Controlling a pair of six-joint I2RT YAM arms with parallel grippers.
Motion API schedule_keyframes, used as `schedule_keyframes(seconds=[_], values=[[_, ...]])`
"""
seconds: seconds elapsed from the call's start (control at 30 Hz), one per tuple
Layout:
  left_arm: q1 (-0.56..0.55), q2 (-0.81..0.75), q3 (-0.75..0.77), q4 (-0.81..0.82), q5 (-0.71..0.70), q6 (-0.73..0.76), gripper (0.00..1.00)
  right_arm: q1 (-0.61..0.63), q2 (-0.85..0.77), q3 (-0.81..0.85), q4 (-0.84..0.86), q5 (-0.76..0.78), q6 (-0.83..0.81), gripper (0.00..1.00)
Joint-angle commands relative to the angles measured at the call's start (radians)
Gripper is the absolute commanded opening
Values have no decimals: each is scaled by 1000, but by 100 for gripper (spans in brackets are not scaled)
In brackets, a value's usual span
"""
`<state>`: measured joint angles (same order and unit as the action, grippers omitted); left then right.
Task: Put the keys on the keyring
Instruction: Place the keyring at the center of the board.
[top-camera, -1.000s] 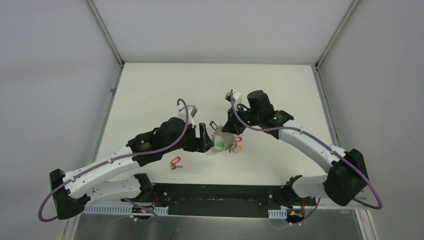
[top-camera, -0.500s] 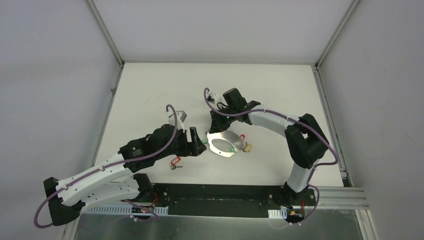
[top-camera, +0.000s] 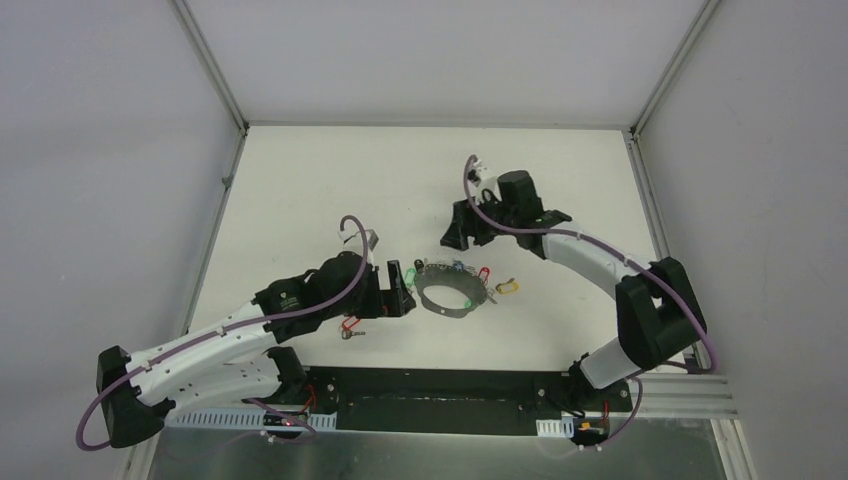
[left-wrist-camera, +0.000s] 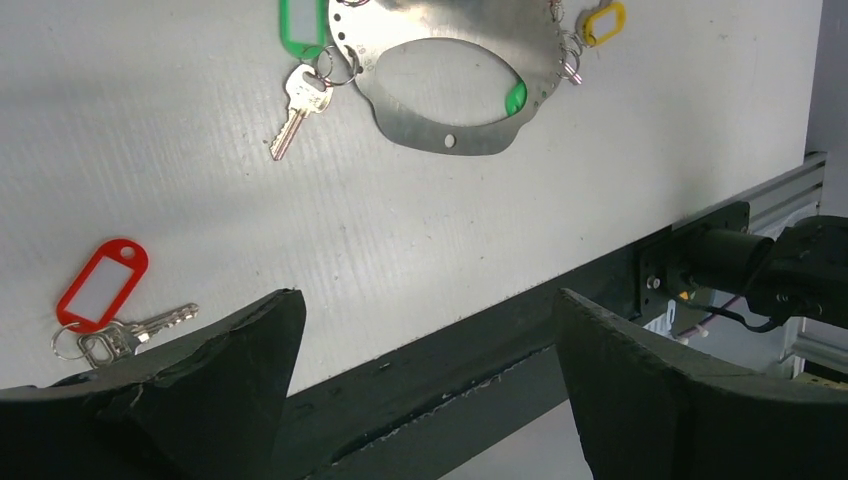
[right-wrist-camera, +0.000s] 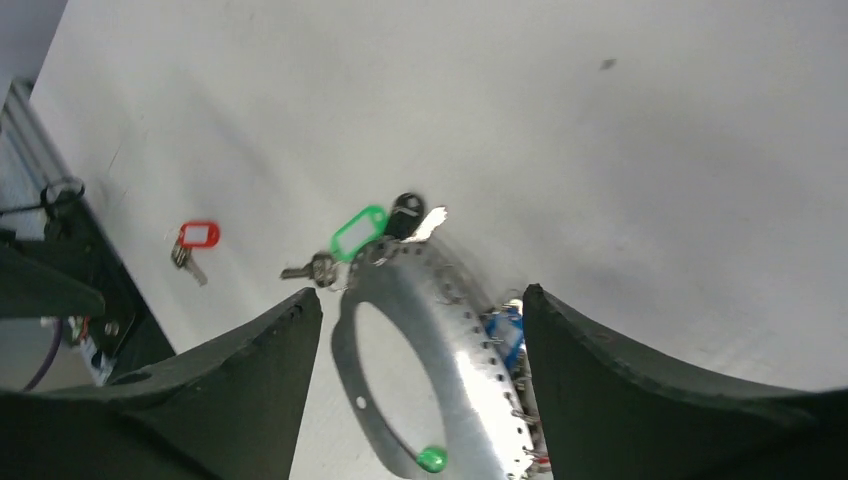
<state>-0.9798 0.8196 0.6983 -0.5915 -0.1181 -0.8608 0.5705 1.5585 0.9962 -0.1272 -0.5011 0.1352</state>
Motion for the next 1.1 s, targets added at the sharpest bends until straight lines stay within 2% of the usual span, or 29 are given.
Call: schedule_keyframes(seconds=[0.0, 0.2, 0.27, 0.43, 0.63, 0.93, 1.07], values=[[29, 44, -32, 103, 58, -46, 98, -126, -55, -38, 36, 53, 93, 76], [80, 167, -44, 207, 193, -88, 95, -252, 35, 23, -221, 7, 255, 74], [96, 217, -41, 240, 238, -102, 94, -268, 74, 18, -250, -45, 281, 68], [124, 351, -12, 298, 338, -108, 88, -274, 104, -61, -230, -122, 341, 55], [128, 456, 35, 300, 375, -84, 86, -273, 67, -158, -224, -128, 362, 46], [128, 479, 94, 302, 374, 13, 85, -266, 68, -201, -183, -241, 346, 47], [136, 508, 165, 306, 394, 81, 79, -239, 73, -214, -143, -326, 360, 47]])
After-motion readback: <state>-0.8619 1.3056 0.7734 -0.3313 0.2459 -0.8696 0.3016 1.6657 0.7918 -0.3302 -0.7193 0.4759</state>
